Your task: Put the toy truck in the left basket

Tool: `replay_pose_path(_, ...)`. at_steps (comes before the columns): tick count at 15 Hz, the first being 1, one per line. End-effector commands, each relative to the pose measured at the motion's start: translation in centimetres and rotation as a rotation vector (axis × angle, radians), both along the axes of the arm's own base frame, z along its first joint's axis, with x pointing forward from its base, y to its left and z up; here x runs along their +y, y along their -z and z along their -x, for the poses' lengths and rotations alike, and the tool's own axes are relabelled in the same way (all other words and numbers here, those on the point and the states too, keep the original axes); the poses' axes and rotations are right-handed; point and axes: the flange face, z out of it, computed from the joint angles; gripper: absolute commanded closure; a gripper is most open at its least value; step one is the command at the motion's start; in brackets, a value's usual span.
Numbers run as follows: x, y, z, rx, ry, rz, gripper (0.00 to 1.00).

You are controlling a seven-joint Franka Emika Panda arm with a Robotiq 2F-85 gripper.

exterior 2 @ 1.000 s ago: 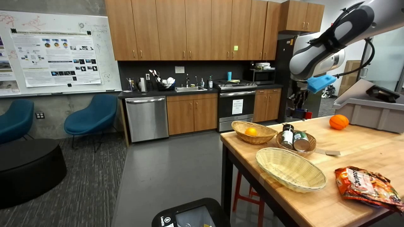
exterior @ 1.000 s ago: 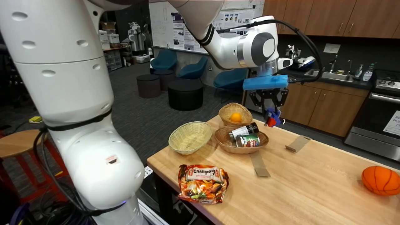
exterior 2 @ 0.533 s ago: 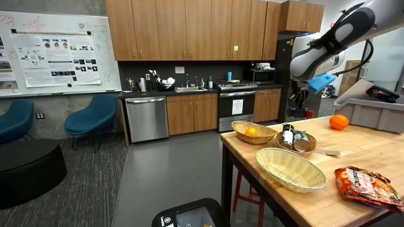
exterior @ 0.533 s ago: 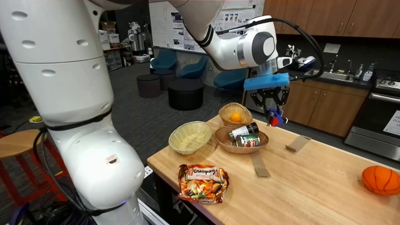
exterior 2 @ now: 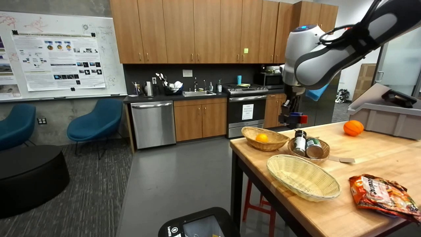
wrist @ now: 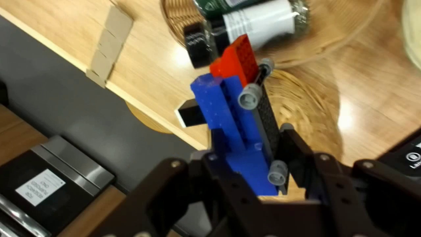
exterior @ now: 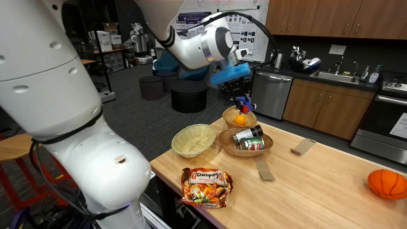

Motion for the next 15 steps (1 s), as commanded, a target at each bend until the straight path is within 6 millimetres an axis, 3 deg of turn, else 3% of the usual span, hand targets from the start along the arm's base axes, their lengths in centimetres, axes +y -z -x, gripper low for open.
replay_pose_path(1,8.9,-2.0,3.0,-0.036,-0.092,0.023,0.78)
replay_pose_path(3,13.6,-2.4,4.5,-0.040,-0.095,0.037,0.78)
replay_pose_path(6,15.0,-1.1,5.8,-0.010,0.029,0.088,0.78)
replay_pose_path(9,13.0,1.7,7.2,0.074,0.164,0.126,0.78)
replay_pose_path(12,9.7,4.2,7.8,0.183,0.212,0.135,0.78)
replay_pose_path(15,7.5,5.4,8.1,0.250,0.229,0.118,0.78)
